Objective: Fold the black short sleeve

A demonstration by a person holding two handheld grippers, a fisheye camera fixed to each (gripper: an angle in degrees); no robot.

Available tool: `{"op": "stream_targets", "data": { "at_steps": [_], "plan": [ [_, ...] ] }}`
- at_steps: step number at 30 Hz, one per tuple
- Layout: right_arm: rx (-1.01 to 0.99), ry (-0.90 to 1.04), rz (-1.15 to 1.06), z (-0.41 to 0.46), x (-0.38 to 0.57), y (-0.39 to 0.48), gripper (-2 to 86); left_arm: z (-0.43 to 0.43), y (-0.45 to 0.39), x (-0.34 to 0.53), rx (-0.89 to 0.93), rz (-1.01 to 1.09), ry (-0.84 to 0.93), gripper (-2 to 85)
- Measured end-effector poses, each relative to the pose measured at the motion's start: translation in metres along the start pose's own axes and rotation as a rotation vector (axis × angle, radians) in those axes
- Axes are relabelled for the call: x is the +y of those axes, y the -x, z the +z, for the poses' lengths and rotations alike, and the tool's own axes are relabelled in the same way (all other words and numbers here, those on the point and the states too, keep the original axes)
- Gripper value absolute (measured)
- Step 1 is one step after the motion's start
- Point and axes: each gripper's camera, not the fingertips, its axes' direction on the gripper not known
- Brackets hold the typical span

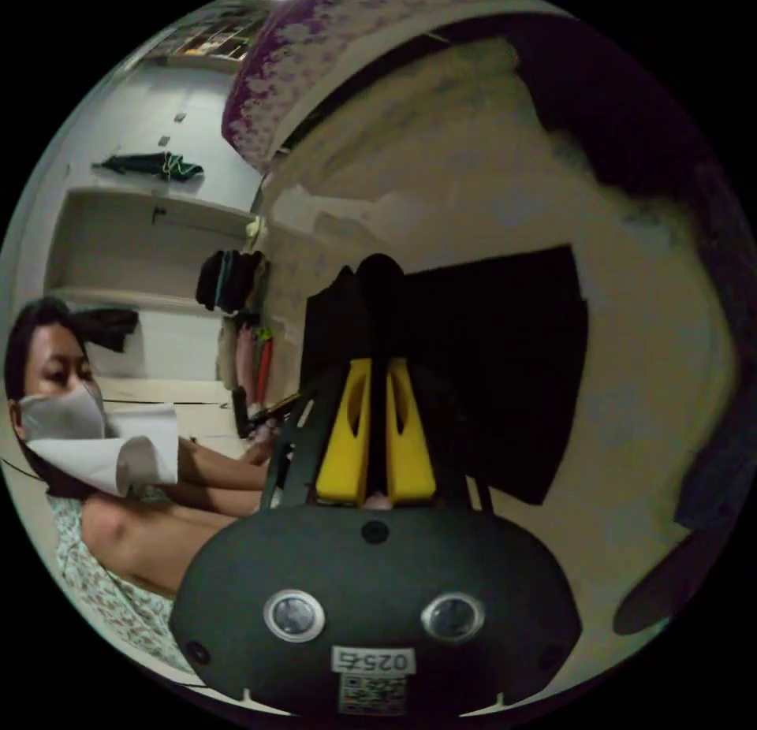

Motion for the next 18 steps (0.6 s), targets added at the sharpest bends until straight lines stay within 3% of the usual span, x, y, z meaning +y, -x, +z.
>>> {"op": "stream_targets", "data": {
  "at_steps": [3, 8, 11, 14, 16, 18],
  "plan": [
    [0.133, -0.022, 0.065, 0.006, 0.006, -0.027, 1.7, -0.013, -0.001, -0.015, 0.156, 0.079, 0.079, -0.8],
    [0.225, 0.057, 0.223, 0.107, 0.013, -0.132, 4.0, -0.042, 0.007, -0.047, 0.265, 0.240, 0.214, -0.7],
    [0.129, -0.008, 0.252, 0.137, 0.028, -0.159, 5.5, -0.081, 0.027, -0.071, 0.218, 0.189, 0.103, -0.1],
    [0.188, -0.127, 0.305, 0.147, 0.053, -0.152, 7.4, -0.104, 0.039, -0.101, 0.142, 0.083, -0.046, 2.7],
    [0.256, -0.288, 0.291, 0.157, 0.076, -0.128, 11.2, -0.089, 0.046, -0.132, 0.250, 0.011, -0.036, 9.5],
    [0.281, -0.379, 0.202, 0.173, 0.087, -0.101, 13.2, -0.072, 0.049, -0.153, 0.294, -0.021, -0.027, 11.1]
  ]
}}
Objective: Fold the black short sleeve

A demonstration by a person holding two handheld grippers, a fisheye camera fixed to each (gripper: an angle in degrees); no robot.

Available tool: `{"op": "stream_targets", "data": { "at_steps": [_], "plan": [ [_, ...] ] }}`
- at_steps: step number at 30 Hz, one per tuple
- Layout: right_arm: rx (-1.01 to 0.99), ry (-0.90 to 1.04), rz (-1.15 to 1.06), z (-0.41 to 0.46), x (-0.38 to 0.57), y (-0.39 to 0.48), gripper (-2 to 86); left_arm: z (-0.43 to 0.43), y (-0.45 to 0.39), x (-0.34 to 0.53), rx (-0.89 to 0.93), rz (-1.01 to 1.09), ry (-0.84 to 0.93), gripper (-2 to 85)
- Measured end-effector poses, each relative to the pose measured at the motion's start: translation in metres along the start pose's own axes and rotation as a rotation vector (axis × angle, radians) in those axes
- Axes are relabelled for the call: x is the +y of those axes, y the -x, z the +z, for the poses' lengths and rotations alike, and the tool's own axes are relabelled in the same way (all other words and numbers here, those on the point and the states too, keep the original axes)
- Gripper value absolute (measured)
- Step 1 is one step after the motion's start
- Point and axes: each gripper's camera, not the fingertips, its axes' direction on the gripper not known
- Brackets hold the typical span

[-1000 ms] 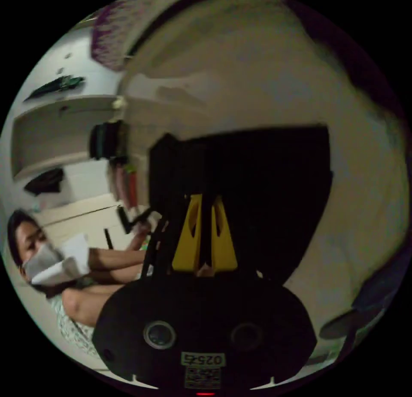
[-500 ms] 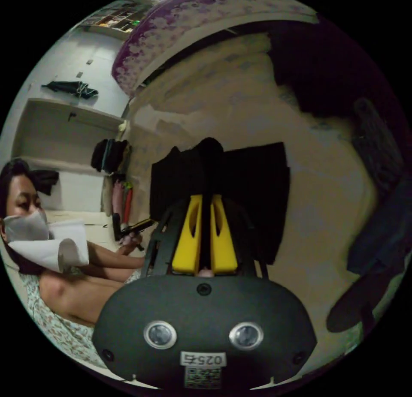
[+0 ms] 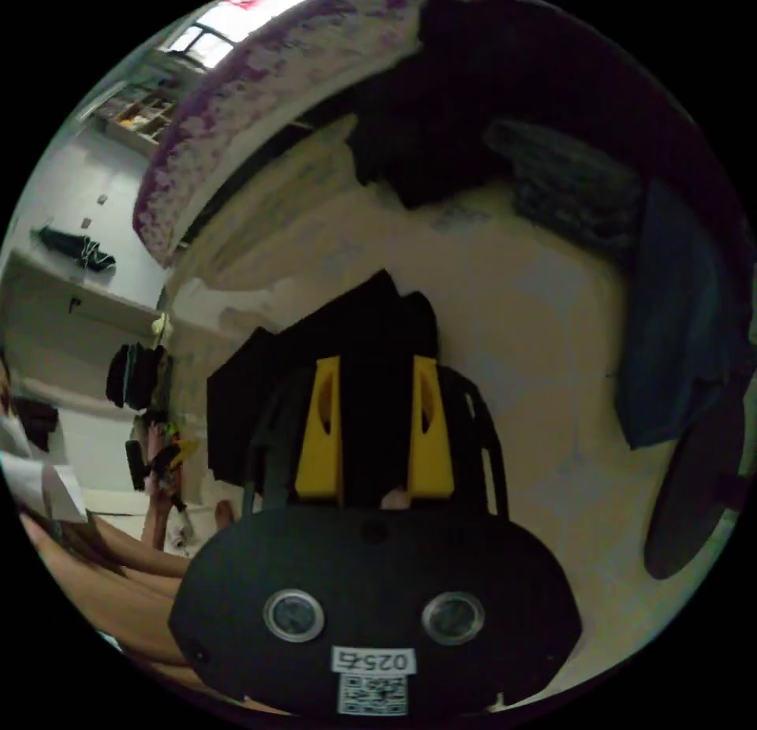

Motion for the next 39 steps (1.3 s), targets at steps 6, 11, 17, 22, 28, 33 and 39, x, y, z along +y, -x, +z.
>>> {"op": "stream_targets", "data": {
  "at_steps": [6, 11, 17, 22, 28, 33, 39],
  "plan": [
    [-0.672, 0.200, -0.432, 0.122, 0.018, 0.131, 20.1, 0.035, 0.003, -0.037, 0.040, 0.031, 0.143, 12.3],
    [-0.636, 0.541, -1.187, 0.249, 0.041, 0.314, 18.8, 0.040, 0.018, -0.048, 0.093, 0.100, 0.225, 6.8],
    [-0.184, 1.101, -2.056, 0.413, 0.164, 0.502, 19.9, 0.044, 0.011, -0.051, 0.033, 0.139, 0.292, 8.9],
    [0.193, 1.626, -2.358, 0.544, 0.276, 0.531, 17.7, 0.060, 0.027, -0.056, 0.092, 0.107, 0.304, 6.6],
    [0.295, 1.905, -2.390, 0.623, 0.334, 0.527, 13.8, 0.082, 0.040, -0.057, 0.135, 0.151, 0.321, 2.3],
    [0.357, 1.890, -2.626, 0.649, 0.365, 0.512, 5.1, 0.094, 0.039, -0.050, 0.155, 0.174, 0.278, -0.7],
    [0.317, 1.865, -2.605, 0.653, 0.379, 0.554, 1.0, 0.081, 0.060, -0.039, 0.327, 0.168, 0.263, -1.0]
  ]
}}
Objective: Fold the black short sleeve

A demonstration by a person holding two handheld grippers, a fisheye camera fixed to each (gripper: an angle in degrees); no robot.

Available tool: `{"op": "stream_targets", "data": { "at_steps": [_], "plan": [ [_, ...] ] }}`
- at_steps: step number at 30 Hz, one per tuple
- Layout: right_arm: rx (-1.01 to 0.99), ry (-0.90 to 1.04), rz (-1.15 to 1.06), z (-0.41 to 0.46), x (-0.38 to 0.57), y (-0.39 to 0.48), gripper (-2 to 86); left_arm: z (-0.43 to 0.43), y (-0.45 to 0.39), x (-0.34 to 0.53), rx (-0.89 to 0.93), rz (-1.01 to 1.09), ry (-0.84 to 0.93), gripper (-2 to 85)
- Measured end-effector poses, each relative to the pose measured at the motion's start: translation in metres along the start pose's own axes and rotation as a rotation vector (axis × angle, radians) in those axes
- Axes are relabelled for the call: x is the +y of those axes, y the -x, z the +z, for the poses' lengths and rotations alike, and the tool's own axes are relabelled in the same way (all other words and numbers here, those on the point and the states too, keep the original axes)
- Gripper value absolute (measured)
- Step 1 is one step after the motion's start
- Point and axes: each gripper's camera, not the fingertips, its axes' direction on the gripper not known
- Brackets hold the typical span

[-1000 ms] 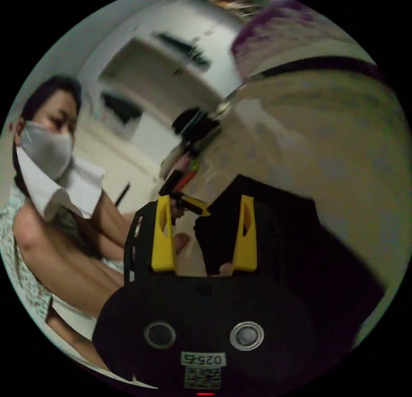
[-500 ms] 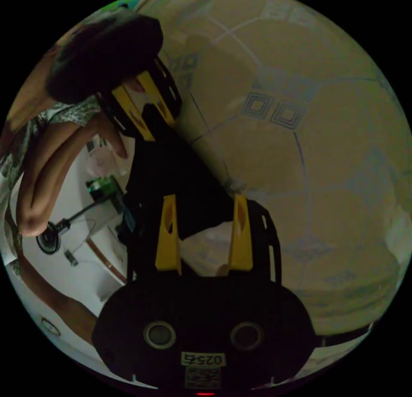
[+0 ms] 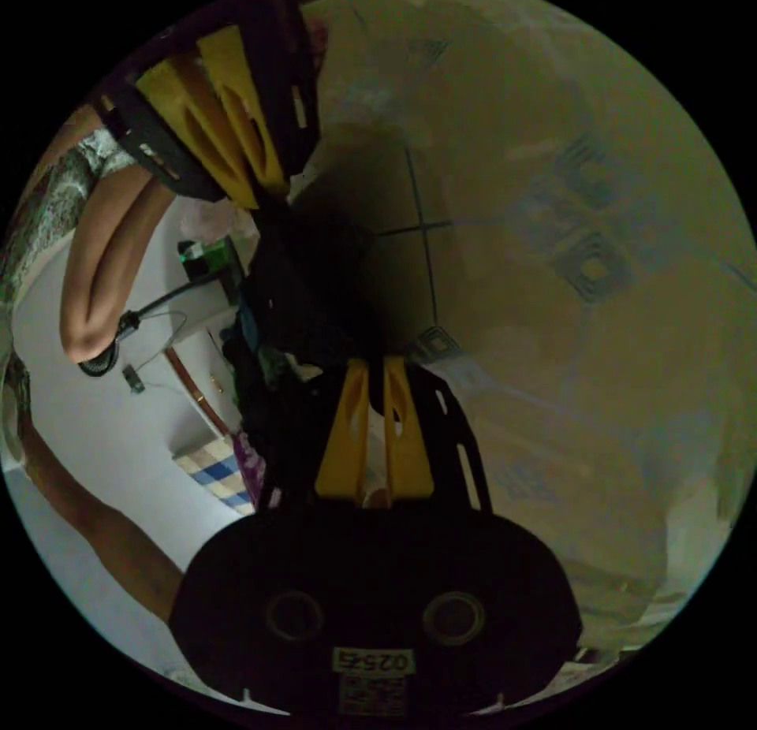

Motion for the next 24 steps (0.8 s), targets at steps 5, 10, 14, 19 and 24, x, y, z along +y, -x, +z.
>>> {"op": "stream_targets", "data": {
  "at_steps": [5, 10, 14, 19, 24],
  "plan": [
    [0.247, -0.429, 0.161, -0.084, 0.079, 0.061, 0.9, -0.059, -0.067, 0.033, -0.129, 0.181, -0.070, -1.5],
    [0.411, -0.468, 0.242, -0.021, 0.120, 0.204, 1.3, 0.016, -0.154, 0.016, -0.208, 0.423, -0.005, -1.5],
    [0.425, -0.498, 0.455, 0.089, 0.112, 0.268, 2.7, 0.135, -0.162, -0.016, -0.103, 0.439, 0.084, -1.5],
    [0.390, -0.723, 0.938, 0.264, 0.062, 0.275, 4.1, 0.335, -0.111, -0.017, -0.249, 0.355, 0.197, -1.4],
    [0.435, -0.945, 1.157, 0.298, 0.088, 0.316, 4.7, 0.380, -0.111, -0.005, -0.286, 0.356, 0.135, -1.3]
  ]
}}
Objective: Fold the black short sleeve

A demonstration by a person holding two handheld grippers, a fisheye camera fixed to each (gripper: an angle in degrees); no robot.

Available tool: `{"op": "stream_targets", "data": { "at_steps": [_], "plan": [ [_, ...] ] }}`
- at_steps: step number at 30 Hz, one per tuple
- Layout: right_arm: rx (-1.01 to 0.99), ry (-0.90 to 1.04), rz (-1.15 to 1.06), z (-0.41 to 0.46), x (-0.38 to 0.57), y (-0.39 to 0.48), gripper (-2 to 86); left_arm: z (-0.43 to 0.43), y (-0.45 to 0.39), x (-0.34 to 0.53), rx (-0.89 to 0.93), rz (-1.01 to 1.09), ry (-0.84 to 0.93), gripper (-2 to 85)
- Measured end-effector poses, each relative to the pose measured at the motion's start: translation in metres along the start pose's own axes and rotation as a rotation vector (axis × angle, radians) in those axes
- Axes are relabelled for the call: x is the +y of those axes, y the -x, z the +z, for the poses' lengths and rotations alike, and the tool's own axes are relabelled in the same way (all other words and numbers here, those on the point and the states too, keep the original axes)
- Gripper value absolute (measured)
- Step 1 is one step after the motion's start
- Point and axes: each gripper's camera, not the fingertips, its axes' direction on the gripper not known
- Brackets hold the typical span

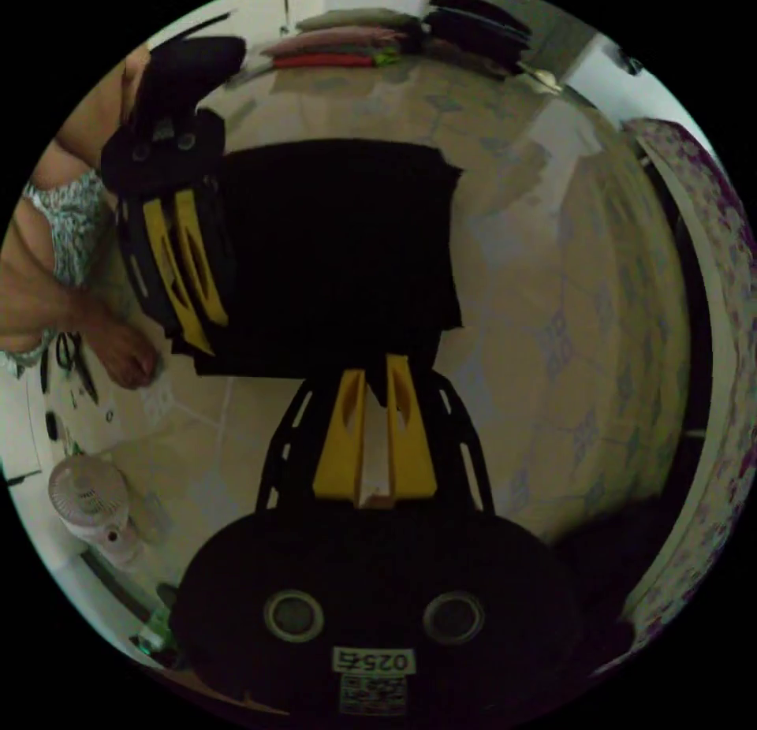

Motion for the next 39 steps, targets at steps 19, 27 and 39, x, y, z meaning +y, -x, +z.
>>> {"op": "stream_targets", "data": {
  "at_steps": [19, 27, 39],
  "plan": [
    [-0.198, -0.380, 0.906, -0.153, 0.154, -0.084, -0.9, 0.028, -0.137, 0.002, 0.001, 0.331, 0.053, 1.4],
    [-0.173, -0.559, 0.985, -0.197, 0.231, -0.106, -1.0, -0.092, -0.122, 0.050, -0.104, 0.077, -0.111, 0.2],
    [-0.193, -0.431, 0.788, -0.217, 0.279, -0.115, -0.9, -0.107, -0.197, 0.053, -0.254, 0.103, 0.100, -1.1]
  ]
}}
